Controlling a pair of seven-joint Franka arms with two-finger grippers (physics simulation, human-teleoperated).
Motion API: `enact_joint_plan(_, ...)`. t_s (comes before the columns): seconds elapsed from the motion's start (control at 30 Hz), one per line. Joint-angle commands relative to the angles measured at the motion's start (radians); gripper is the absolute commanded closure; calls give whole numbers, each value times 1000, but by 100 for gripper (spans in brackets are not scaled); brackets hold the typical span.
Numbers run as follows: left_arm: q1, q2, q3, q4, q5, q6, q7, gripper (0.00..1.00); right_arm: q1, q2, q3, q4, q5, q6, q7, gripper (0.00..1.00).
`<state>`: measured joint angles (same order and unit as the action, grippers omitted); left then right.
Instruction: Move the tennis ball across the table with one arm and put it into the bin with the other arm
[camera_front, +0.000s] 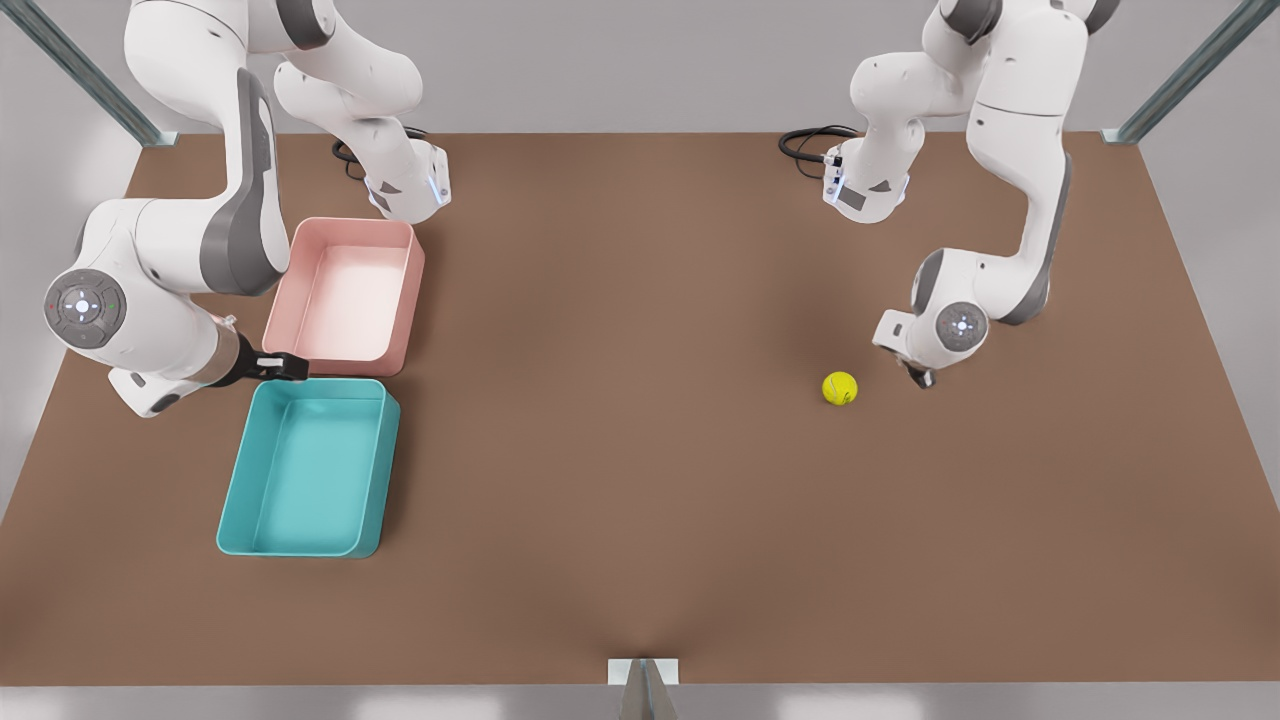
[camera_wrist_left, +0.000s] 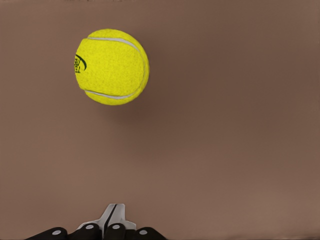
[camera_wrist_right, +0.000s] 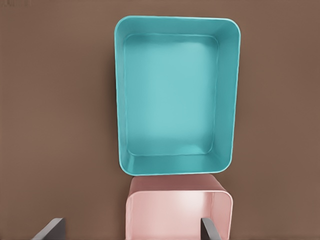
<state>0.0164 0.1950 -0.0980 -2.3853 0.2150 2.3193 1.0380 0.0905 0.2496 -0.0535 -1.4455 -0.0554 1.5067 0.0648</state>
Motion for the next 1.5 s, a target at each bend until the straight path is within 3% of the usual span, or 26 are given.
enact_joint_plan(0.0, -9, 1, -2, -23, 1, 152, 715, 79, 0, -1, 0, 0, 2, 1, 27, 0)
enact_joint_plan(0.33, -18, 66, -3, -38, 14, 126, 439, 79, -1, 4, 0, -1, 9, 0, 27, 0)
enact_joint_plan(0.47, -26, 80, -3, -38, 34, 141, 97, 79, 1, 7, -3, 36, -6, -9, 6, 0)
enact_joint_plan(0.5, -26, 78, -2, -38, 34, 141, 91, 79, 17, 23, 6, 60, -82, -23, -2, 0)
enact_joint_plan(0.6, -26, 78, -2, -35, 34, 189, 74, 79, 35, 60, 6, 119, -57, -25, 4, 0)
enact_joint_plan(1.47, -53, 123, -2, -12, 87, 256, 108, 79, 25, 65, -2, 137, -47, -25, 1, 0)
